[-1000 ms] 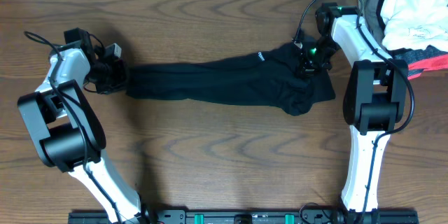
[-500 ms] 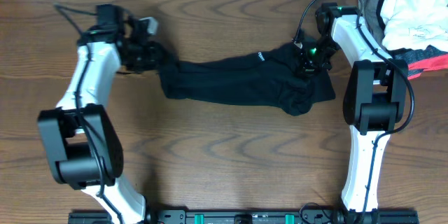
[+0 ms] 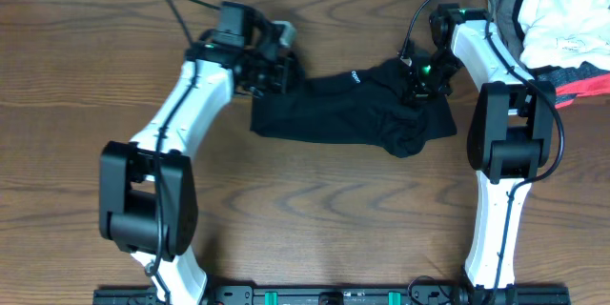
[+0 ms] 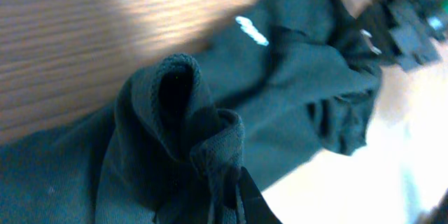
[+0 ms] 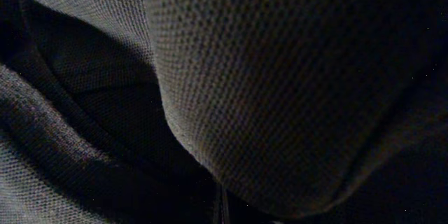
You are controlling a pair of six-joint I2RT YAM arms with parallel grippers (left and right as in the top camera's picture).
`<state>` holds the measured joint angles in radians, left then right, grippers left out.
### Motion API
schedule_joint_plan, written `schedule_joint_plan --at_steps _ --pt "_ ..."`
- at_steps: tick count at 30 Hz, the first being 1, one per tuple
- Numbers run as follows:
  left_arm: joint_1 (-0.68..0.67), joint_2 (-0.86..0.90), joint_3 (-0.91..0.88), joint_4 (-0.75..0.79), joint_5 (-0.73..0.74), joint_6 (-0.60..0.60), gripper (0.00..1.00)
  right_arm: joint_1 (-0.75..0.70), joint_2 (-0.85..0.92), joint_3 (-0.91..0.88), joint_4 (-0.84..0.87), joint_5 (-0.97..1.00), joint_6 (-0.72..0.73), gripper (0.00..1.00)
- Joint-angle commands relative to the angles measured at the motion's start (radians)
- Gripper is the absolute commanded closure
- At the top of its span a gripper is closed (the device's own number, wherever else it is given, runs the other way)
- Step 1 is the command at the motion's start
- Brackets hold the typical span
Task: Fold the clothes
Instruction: 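Grasp the strip's left end and fold it rightward with the left gripper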
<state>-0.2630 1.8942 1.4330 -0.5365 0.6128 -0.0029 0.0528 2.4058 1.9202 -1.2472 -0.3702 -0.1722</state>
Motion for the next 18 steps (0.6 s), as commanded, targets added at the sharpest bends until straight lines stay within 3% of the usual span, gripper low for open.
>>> schedule_joint_plan --at_steps 1,9,15,16,17,18 --pt "-0.053 -0.015 0.021 0.009 0.027 -0.011 0.94 0.010 0.020 -0.030 0.015 0.041 0.011 0.99" --pt "-0.148 -0.013 0.021 0.090 -0.087 -0.040 0.94 0.014 0.020 -0.030 0.018 0.041 0.011 0.99" --pt "-0.184 -0.003 0.021 0.124 -0.090 -0.040 0.94 0.014 0.020 -0.030 0.018 0.041 0.011 0.99" --pt "-0.190 -0.003 0.021 0.124 -0.090 -0.041 0.81 0.014 0.020 -0.030 0.018 0.041 0.010 0.99" --pt "-0.195 -0.003 0.021 0.124 -0.090 -0.040 0.50 0.014 0.020 -0.030 0.018 0.041 0.010 0.99" --pt "-0.200 -0.003 0.021 0.124 -0.090 -0.040 0.28 0.014 0.020 -0.030 0.018 0.041 0.010 0.99"
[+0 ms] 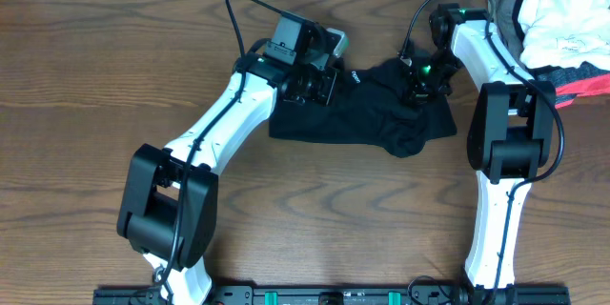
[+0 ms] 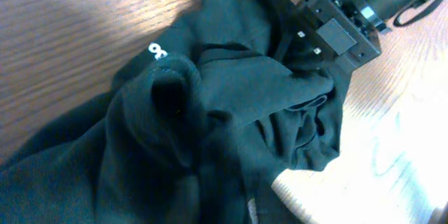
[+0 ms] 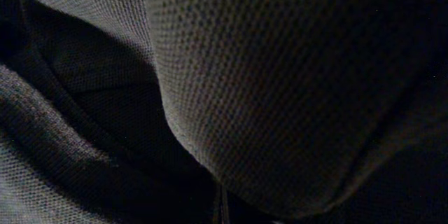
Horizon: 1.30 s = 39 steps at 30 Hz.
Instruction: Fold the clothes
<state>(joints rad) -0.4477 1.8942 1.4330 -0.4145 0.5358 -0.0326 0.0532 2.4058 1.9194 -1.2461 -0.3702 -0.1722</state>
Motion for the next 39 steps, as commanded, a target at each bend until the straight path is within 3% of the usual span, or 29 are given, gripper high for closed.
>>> schedule_joint_plan --at_steps 1,2,3,12,17,21,25,27,39 --pt "-0.019 -0.003 0.021 0.003 -0.013 -0.011 0.10 0.013 0.020 -0.029 0.017 0.041 0.010 0.99" --pt "-0.021 -0.003 0.021 0.002 -0.013 -0.011 0.01 0.013 0.020 -0.029 0.017 0.041 0.010 0.99" --pt "-0.023 -0.003 0.021 0.002 -0.013 -0.011 0.00 0.013 0.020 -0.029 0.017 0.041 0.010 0.99" --pt "-0.003 -0.003 0.021 -0.039 -0.015 -0.017 0.02 0.008 0.017 -0.017 0.007 0.021 0.011 0.99" --pt "0.000 -0.003 0.009 -0.096 -0.097 -0.009 0.02 -0.008 -0.037 0.028 -0.056 -0.012 0.003 0.97" --pt "0.000 -0.003 0.009 -0.122 -0.119 0.005 0.02 -0.024 -0.106 0.047 -0.095 0.000 -0.004 0.77" --pt "0.000 -0.003 0.009 -0.124 -0.164 0.006 0.02 -0.056 -0.181 0.047 -0.094 0.000 0.000 0.40" --pt "0.002 -0.003 0.009 -0.124 -0.171 0.009 0.02 -0.074 -0.197 0.047 -0.095 0.008 0.000 0.30" --pt "0.101 -0.003 0.009 -0.196 -0.298 0.013 0.02 -0.106 -0.182 -0.098 -0.007 0.105 0.000 0.36"
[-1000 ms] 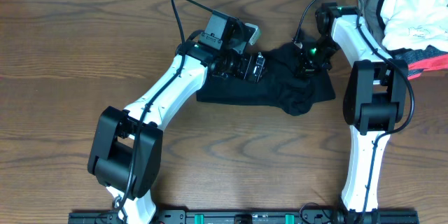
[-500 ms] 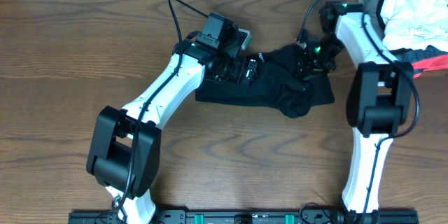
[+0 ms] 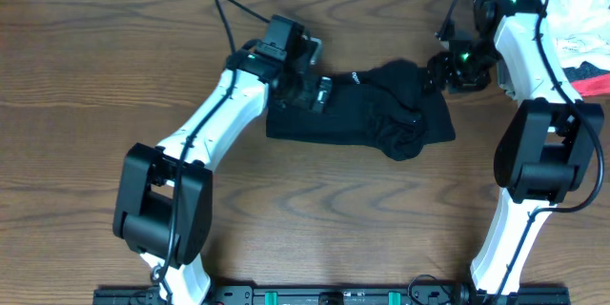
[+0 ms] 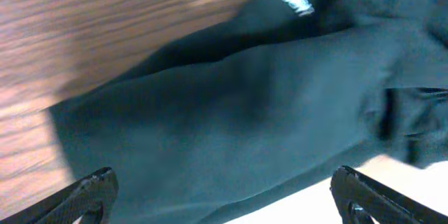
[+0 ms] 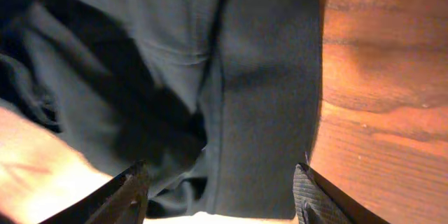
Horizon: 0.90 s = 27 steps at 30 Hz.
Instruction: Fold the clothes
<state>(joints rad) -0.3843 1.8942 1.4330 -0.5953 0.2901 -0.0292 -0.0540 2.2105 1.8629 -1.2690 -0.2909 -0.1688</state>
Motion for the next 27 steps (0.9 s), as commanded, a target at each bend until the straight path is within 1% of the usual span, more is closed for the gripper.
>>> schedule_joint_plan --at_steps 1,6,10,11,13,16,18,19,21,23,25,26,27 --pt "0.051 -0.003 0.009 -0.022 -0.053 0.010 0.02 0.000 0.013 -0.059 0.031 0.026 -0.003 0.35" --pt "0.104 -0.003 0.009 -0.051 -0.053 0.037 0.02 -0.007 0.013 -0.167 0.135 0.029 -0.003 0.35" --pt "0.121 -0.001 0.009 -0.082 -0.054 0.083 0.01 -0.013 0.013 -0.239 0.216 0.097 0.034 0.36" --pt "0.121 0.002 0.009 -0.085 -0.060 0.087 0.02 -0.013 0.013 -0.251 0.231 0.120 0.046 0.37" --pt "0.119 0.010 0.008 -0.086 -0.072 0.089 0.09 -0.012 0.013 -0.275 0.264 0.155 0.065 0.39" --pt "0.119 0.035 0.008 -0.086 -0.074 0.101 0.24 -0.012 0.013 -0.311 0.322 0.180 0.090 0.41" --pt "0.119 0.062 0.008 -0.086 -0.074 0.104 0.28 -0.012 0.013 -0.337 0.362 0.190 0.110 0.45" --pt "0.119 0.073 0.008 -0.089 -0.074 0.104 0.28 -0.012 0.013 -0.348 0.377 0.190 0.113 0.49" --pt "0.119 0.096 0.008 -0.098 -0.074 0.104 0.28 -0.012 0.013 -0.364 0.398 0.190 0.125 0.60" --pt "0.119 0.119 0.008 -0.107 -0.074 0.104 0.29 -0.012 0.013 -0.365 0.406 0.190 0.130 0.80" --pt "0.120 0.131 0.008 -0.109 -0.074 0.104 0.32 -0.013 0.012 -0.358 0.406 0.190 0.131 0.93" --pt "0.119 0.133 0.008 -0.108 -0.074 0.103 0.35 -0.013 0.012 -0.345 0.396 0.190 0.131 0.99" --pt "0.119 0.133 0.008 -0.107 -0.074 0.103 0.37 -0.013 0.011 -0.333 0.384 0.189 0.131 0.99"
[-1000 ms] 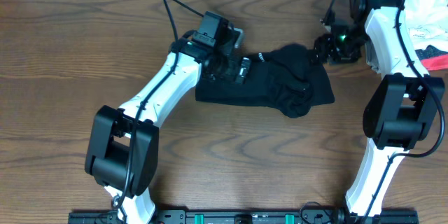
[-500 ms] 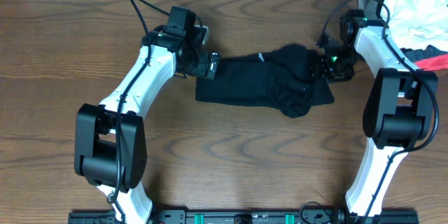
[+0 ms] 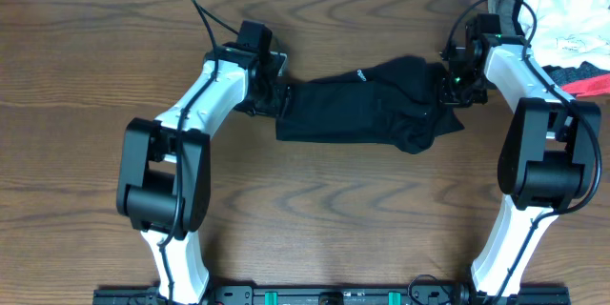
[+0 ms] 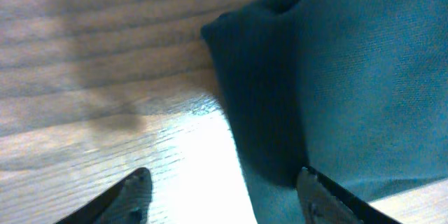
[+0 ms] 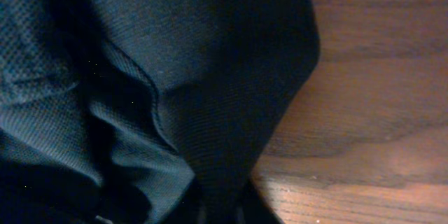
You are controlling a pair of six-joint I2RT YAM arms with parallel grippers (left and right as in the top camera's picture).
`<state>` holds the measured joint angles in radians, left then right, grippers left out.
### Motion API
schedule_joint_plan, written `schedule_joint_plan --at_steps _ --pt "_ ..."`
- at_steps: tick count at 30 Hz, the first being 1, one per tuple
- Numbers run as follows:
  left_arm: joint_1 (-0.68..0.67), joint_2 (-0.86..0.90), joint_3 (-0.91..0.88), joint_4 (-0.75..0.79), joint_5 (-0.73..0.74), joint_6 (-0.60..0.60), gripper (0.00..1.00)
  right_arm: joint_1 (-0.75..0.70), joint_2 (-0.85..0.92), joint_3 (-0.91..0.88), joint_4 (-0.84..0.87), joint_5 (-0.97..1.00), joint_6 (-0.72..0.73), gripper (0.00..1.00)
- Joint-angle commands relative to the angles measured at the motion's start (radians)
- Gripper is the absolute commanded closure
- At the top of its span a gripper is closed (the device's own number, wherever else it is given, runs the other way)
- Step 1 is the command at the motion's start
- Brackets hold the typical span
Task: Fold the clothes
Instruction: 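Grasp the strip's right end and fold it leftward with the right gripper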
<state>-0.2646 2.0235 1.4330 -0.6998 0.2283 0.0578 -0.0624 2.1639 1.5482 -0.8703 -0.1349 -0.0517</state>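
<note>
A black garment (image 3: 362,110) lies bunched in a strip across the middle of the wooden table (image 3: 315,219), a small white logo (image 3: 362,75) on its top edge. My left gripper (image 3: 274,98) sits at its left end. In the left wrist view that gripper (image 4: 224,182) is open, its fingers (image 4: 136,192) straddling the cloth's left corner (image 4: 252,56). At the garment's right end my right gripper (image 3: 450,91) is shut on a fold of the black cloth (image 5: 175,63), pinched at the frame's bottom (image 5: 220,213).
A pile of other clothes (image 3: 562,24), white, grey and red, lies at the table's back right corner, just beyond the right arm. Bare wood surrounds the garment in front and to the left.
The left gripper moved left, from over the garment's upper middle to its left end, still open. The right gripper came back onto the garment's right edge and shut on it.
Both grippers first held the black garment, the left at its left end. The left then stood further right with the cloth gathered inward. Later both were open and off the cloth. Now the right grips the right edge and the left stands open at the left corner.
</note>
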Motion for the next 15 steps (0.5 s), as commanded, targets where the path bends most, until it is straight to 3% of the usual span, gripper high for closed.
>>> schedule_joint_plan --at_steps 1,15 --pt "0.000 0.003 0.008 0.000 -0.013 0.016 0.39 -0.005 0.055 -0.004 -0.031 0.030 0.014 0.99" --pt "0.000 0.003 0.008 0.001 -0.012 0.016 0.41 0.077 -0.123 0.241 -0.303 -0.083 -0.017 0.99"
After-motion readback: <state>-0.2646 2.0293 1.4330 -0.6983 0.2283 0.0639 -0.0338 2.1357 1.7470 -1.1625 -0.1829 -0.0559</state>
